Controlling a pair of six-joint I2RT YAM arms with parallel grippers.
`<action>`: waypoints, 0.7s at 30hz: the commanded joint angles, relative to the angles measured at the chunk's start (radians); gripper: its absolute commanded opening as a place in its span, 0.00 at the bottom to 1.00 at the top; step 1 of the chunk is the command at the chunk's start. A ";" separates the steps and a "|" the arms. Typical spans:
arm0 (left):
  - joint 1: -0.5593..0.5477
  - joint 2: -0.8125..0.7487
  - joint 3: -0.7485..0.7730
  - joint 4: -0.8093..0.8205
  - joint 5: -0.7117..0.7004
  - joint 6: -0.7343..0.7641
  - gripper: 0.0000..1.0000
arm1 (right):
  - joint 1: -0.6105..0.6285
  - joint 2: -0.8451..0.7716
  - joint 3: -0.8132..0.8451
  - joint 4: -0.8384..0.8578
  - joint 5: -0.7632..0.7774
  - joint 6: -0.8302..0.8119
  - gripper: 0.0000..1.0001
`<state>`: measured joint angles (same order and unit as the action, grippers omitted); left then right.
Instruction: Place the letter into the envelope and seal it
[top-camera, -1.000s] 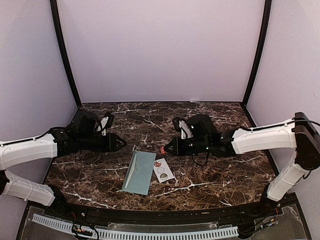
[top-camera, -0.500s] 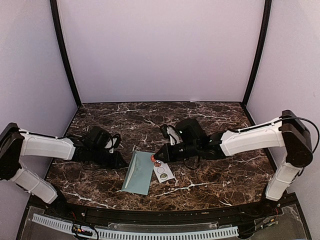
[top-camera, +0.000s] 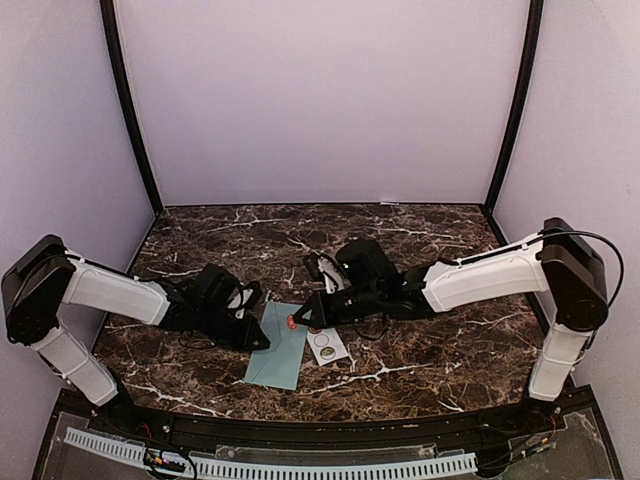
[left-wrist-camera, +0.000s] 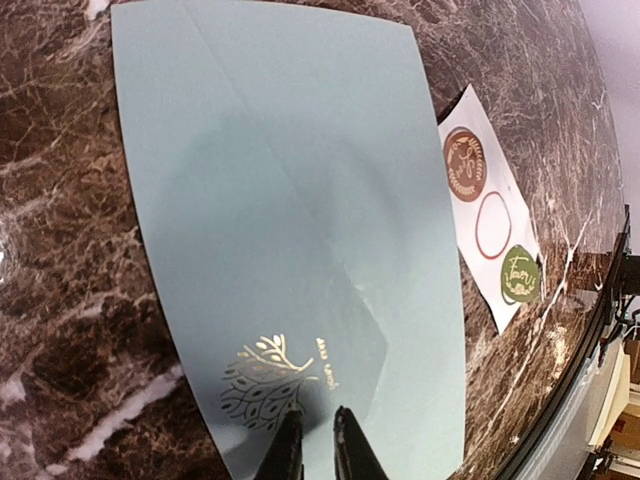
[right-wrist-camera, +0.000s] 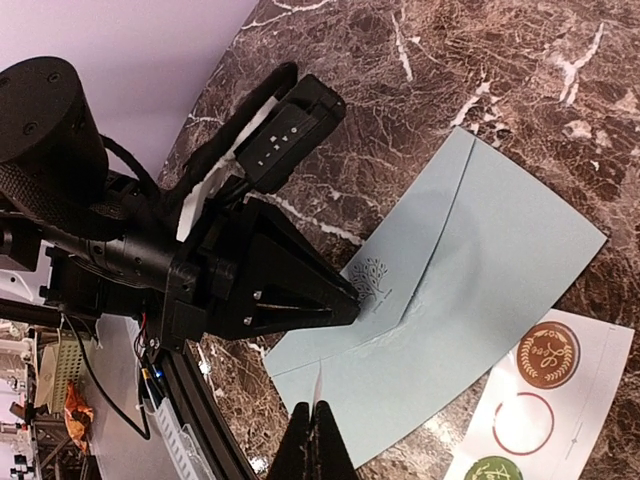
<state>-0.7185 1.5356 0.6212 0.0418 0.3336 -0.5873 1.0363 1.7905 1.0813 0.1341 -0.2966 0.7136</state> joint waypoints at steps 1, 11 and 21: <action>-0.006 0.036 0.006 0.028 0.008 0.002 0.12 | 0.014 0.051 0.042 0.030 -0.044 0.007 0.00; -0.007 0.080 -0.007 0.031 0.001 -0.005 0.10 | 0.020 0.148 0.099 0.011 -0.088 0.021 0.00; -0.007 0.084 -0.007 0.023 -0.001 -0.001 0.10 | 0.012 0.212 0.120 0.022 -0.098 0.052 0.00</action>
<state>-0.7185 1.5894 0.6224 0.1238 0.3557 -0.5884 1.0473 1.9820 1.1763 0.1272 -0.3813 0.7460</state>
